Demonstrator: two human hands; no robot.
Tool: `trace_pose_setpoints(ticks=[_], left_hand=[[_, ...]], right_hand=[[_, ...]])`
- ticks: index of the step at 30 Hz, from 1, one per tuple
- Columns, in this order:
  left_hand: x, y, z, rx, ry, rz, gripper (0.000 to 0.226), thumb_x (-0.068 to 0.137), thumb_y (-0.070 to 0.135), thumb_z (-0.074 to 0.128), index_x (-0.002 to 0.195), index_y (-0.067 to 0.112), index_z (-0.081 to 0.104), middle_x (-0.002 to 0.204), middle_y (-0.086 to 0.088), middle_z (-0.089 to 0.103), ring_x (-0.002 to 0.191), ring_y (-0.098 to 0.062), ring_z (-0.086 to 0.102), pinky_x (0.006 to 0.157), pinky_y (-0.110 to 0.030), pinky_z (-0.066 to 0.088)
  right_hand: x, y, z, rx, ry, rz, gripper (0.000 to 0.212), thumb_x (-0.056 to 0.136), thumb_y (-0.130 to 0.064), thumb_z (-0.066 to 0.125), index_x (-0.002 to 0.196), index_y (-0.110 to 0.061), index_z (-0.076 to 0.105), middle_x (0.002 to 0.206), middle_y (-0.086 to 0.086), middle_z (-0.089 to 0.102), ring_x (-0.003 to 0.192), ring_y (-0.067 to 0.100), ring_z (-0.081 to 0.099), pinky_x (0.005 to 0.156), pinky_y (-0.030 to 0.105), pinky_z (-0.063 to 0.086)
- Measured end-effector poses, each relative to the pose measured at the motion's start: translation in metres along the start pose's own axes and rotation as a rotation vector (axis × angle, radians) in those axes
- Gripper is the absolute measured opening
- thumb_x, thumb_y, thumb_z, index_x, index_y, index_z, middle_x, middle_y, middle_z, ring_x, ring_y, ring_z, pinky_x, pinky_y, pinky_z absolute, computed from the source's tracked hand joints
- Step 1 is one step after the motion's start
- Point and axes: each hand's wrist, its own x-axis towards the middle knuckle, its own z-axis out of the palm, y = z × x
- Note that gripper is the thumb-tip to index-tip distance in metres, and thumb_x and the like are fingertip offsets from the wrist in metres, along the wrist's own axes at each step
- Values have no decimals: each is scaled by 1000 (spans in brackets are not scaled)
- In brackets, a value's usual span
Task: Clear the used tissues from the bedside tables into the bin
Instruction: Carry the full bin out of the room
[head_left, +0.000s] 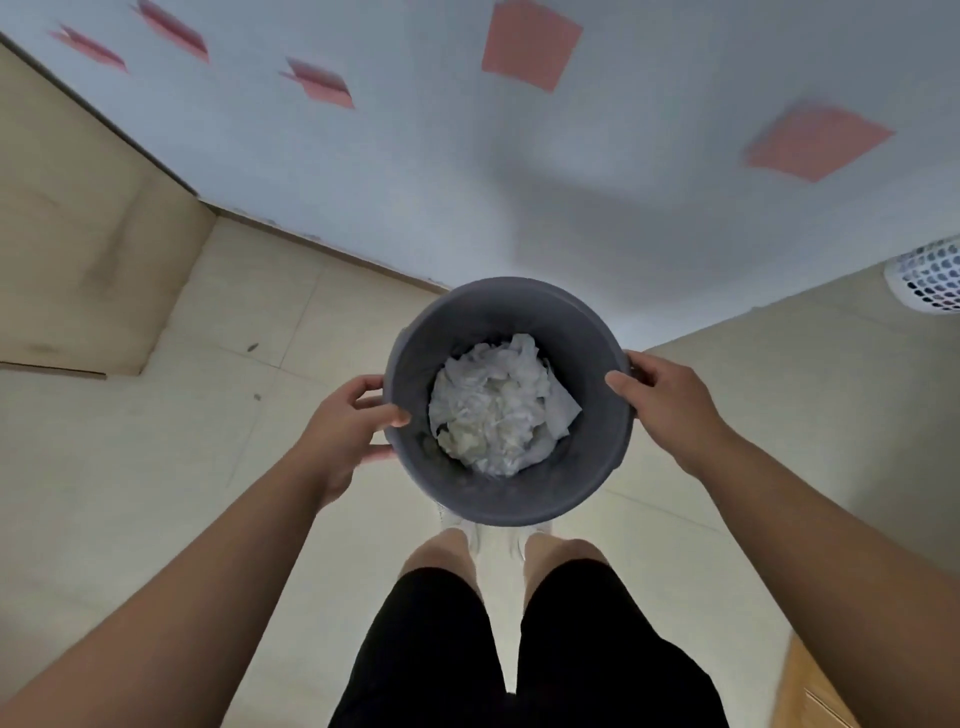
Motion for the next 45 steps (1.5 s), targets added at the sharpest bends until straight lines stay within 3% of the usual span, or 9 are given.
trace_pose_setpoints(ticks=[4,9,15,20,22,27,32,41,45], left_hand=[[77,-26,-3,21,-15,-17,38,87,-2,69,119,18,70,108,-5,83,85,-12,81,61,-24,62],[188,-86,12,35,-20,-11,37,86,1,71,117,21,71,107,-1,83,88,-12,81,63,-24,63],[313,-160,38,20,-9,-5,35,87,-1,70,112,24,72,99,3,84,80,-8,80,59,-24,62],[378,-194,43,51,-31,12,35,87,1,70,113,23,71,102,0,84,85,-12,81,64,-27,64],[393,-199,42,57,-36,16,35,87,2,70,114,23,71,102,0,84,86,-12,81,63,-26,64],[416,-207,40,74,-47,23,34,87,3,70,112,26,71,107,-1,84,93,-14,80,69,-31,65],[424,-212,36,55,-56,60,37,83,6,73,116,25,73,111,-3,83,95,-17,81,69,-27,65],[416,-224,33,36,-61,115,42,95,17,79,134,25,68,118,2,82,107,-16,79,73,-26,66],[384,-213,29,80,67,156,52,95,22,81,143,28,63,123,4,79,112,-13,76,82,-32,65]], right_hand=[[53,41,38,20,18,37,45,95,-28,66,82,-72,69,90,-29,76,83,-2,72,79,31,60],[139,125,84,9,29,53,36,94,-32,67,95,-68,69,93,-26,78,82,0,75,81,32,62],[241,224,132,-72,15,7,33,97,-35,66,90,-67,68,87,-28,76,78,-2,73,77,32,61],[294,275,161,-140,-3,-8,17,98,-35,64,106,-48,73,94,-9,79,86,17,75,88,49,62],[308,285,169,-154,-3,-6,18,98,-34,64,111,-41,75,96,-3,79,89,24,75,90,53,61],[326,291,179,-200,-22,-3,21,99,-36,62,116,-41,74,98,-3,79,86,22,75,88,51,61],[329,296,182,-209,0,-8,23,100,-38,62,119,-35,74,99,-2,79,85,23,76,89,50,60],[325,303,183,-29,4,37,19,97,-39,69,110,-52,71,89,-22,79,81,2,77,84,35,64],[312,298,168,-13,53,111,43,95,-46,69,131,-23,71,99,-16,76,79,-4,75,82,29,63]])
